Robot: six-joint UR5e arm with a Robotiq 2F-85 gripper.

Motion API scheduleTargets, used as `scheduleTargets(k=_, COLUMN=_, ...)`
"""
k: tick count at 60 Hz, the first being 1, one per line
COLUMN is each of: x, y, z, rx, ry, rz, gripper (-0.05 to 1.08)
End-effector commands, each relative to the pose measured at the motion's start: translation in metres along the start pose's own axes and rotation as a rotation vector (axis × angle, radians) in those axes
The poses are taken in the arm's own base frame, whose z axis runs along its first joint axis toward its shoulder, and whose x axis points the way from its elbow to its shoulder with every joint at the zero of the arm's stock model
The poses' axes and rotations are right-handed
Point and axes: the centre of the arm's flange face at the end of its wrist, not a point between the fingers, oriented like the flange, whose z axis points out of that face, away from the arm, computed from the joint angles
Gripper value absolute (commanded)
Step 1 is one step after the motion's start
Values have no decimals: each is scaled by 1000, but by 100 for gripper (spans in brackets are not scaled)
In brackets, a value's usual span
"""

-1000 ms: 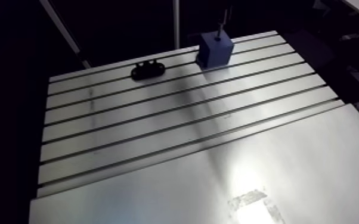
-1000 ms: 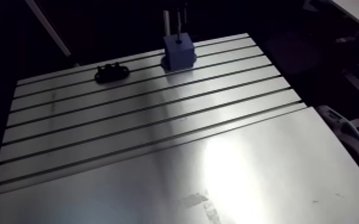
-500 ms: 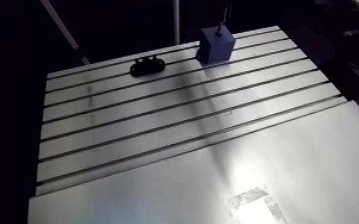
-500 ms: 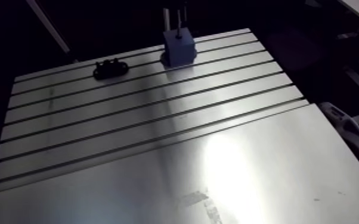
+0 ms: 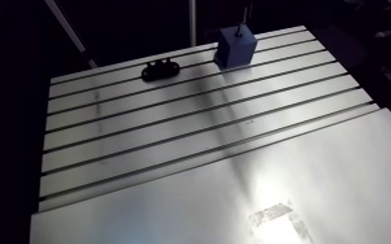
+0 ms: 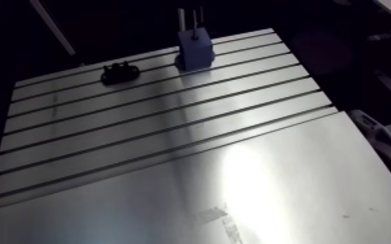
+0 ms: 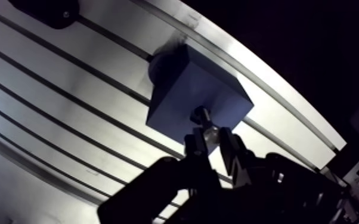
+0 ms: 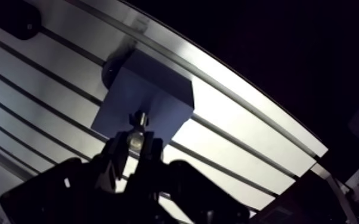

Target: Pick up the M10 bolt and insert it into the hex recess until seated.

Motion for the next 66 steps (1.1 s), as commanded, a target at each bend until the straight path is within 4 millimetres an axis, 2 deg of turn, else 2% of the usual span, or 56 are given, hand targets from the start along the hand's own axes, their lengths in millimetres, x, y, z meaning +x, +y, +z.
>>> scheduleTargets(k=1, x=-1, y=0, z=2, rx=3, ry=-2, rz=1, gripper=92)
scheduleTargets(k=31, x=0, y=-3, z=5, rx=9, ry=-5, rz=-3, gripper=92)
scheduleTargets(k=66, x=-1, y=-2, z=-1, rx=5, ry=4, rz=-1, gripper=92)
